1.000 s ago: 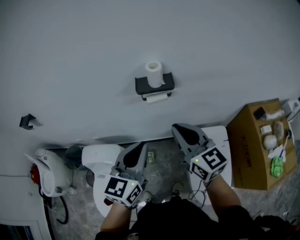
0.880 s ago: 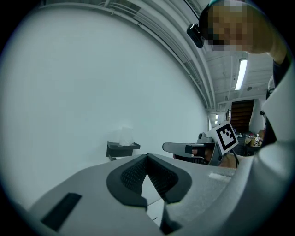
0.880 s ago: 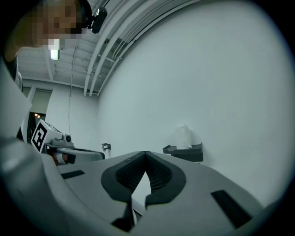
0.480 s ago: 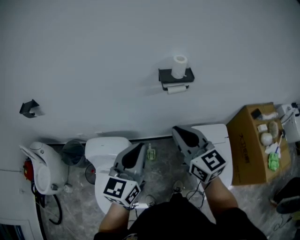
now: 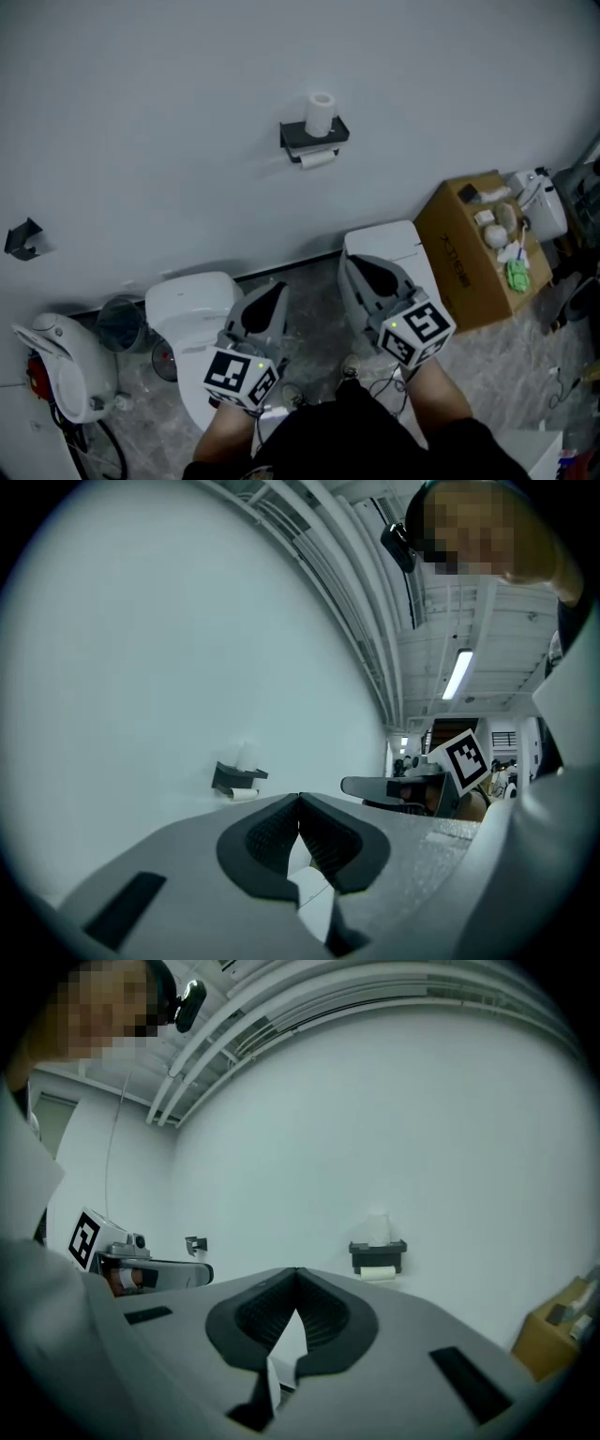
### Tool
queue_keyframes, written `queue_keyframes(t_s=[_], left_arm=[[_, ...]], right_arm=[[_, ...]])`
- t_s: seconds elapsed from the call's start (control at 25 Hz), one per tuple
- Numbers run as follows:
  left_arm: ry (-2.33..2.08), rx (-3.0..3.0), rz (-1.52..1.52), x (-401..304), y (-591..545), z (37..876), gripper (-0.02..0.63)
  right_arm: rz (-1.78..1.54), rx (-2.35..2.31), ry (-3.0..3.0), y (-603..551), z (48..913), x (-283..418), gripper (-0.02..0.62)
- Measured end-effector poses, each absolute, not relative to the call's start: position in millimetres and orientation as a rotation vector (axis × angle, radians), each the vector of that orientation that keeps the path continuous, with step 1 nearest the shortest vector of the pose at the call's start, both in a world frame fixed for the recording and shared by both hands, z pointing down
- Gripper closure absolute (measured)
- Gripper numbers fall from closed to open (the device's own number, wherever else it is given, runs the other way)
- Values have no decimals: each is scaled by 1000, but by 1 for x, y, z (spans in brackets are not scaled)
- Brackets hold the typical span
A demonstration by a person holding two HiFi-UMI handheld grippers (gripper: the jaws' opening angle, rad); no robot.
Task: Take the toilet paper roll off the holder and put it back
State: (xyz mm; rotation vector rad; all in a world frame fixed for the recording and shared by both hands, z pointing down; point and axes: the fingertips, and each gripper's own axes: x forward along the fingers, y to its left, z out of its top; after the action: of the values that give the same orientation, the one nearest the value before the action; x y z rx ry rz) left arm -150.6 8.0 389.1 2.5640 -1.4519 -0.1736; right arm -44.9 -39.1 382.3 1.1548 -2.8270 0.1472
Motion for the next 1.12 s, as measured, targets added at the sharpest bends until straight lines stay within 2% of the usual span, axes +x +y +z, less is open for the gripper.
queue_keyframes(t_s=[0.36,0.84,1.12], left_arm=[[-1412,2588,-175,-105,21,384,601],[-1493,2546,-69,24,58,387,601],[-1577,2503,-19,71,85,386,601]], right_arm=[[164,1239,-2823,-19,375,12,597],[242,1095,-2905,13,381,126,597],[253,952,-2976,36,384,158,597]])
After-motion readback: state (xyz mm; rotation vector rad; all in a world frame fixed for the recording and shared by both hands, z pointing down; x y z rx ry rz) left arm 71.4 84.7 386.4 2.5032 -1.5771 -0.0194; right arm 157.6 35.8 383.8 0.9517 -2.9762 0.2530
